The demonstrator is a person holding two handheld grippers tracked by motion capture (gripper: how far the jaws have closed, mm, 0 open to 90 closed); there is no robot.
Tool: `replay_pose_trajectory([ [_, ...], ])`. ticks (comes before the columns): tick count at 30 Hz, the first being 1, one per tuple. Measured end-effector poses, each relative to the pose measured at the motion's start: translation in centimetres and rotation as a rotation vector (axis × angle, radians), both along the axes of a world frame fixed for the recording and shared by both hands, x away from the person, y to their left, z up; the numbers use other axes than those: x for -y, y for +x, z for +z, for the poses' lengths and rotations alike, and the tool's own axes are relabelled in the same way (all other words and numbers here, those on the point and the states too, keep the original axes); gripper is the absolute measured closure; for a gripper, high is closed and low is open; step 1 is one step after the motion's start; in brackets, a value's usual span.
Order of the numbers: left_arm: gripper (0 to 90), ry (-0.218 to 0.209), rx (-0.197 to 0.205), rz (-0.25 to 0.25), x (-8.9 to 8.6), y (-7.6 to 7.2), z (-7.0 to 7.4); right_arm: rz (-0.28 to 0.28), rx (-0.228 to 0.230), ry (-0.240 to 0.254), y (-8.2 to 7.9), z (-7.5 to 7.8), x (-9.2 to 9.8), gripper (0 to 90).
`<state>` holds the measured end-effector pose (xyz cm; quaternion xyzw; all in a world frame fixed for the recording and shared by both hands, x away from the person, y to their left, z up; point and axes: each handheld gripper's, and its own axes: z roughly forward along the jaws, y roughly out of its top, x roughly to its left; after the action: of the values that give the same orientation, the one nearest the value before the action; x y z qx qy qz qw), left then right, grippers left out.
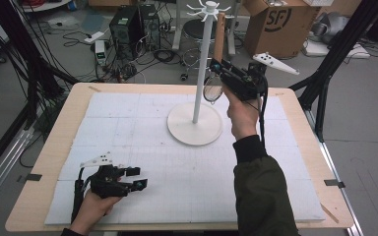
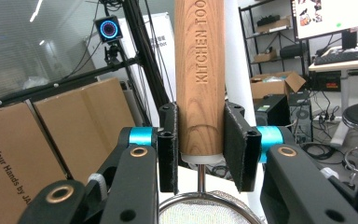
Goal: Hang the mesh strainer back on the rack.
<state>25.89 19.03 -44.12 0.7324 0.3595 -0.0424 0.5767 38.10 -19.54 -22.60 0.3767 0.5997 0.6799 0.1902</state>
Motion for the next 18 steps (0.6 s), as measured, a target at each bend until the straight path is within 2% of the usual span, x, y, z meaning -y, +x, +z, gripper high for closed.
replay_pose_trajectory([
  [7, 29.7, -0.001, 0.001, -0.001, -0.03, -0.01, 0.02, -0.010, -0.017, -0.005, 0.20, -0.03, -0.17, 68.9],
  [18, 29.7, -0.005, -0.003, 0.005, -0.03, -0.09, 0.05, 0.004, -0.033, 0.004, 0.47, -0.36, -0.26, 68.7],
])
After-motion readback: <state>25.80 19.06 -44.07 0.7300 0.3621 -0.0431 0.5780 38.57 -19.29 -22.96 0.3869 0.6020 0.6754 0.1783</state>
